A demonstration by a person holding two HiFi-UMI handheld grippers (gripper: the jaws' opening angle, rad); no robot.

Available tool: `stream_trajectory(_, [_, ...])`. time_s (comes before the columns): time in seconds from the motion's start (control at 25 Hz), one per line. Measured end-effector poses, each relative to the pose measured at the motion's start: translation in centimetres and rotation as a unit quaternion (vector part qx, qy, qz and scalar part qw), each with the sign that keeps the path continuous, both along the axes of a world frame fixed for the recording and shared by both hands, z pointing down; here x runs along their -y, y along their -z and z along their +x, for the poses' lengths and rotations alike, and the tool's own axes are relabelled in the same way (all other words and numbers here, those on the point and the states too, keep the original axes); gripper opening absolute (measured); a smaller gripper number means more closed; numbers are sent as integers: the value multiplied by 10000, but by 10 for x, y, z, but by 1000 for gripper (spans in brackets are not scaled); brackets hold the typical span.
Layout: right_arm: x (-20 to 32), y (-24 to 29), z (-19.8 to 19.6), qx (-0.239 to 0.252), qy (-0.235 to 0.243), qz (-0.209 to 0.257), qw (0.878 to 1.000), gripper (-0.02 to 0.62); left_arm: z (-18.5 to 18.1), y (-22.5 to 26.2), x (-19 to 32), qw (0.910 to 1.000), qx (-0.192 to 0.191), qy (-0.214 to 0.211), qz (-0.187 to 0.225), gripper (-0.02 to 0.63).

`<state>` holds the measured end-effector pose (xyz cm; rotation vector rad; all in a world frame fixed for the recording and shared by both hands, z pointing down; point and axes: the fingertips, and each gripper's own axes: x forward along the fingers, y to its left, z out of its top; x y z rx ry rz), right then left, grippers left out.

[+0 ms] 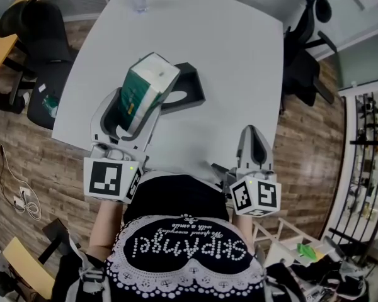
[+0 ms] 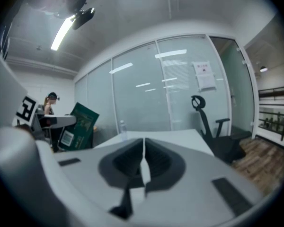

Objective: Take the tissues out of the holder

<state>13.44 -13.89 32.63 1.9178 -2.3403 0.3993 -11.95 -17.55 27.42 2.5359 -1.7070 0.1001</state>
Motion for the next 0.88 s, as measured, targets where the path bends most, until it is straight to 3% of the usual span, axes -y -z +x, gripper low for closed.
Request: stream_trajectory(0.88, [-17, -8, 0, -4, -27, -138, 9999, 34, -6, -40, -32, 9988, 108, -167, -457, 345])
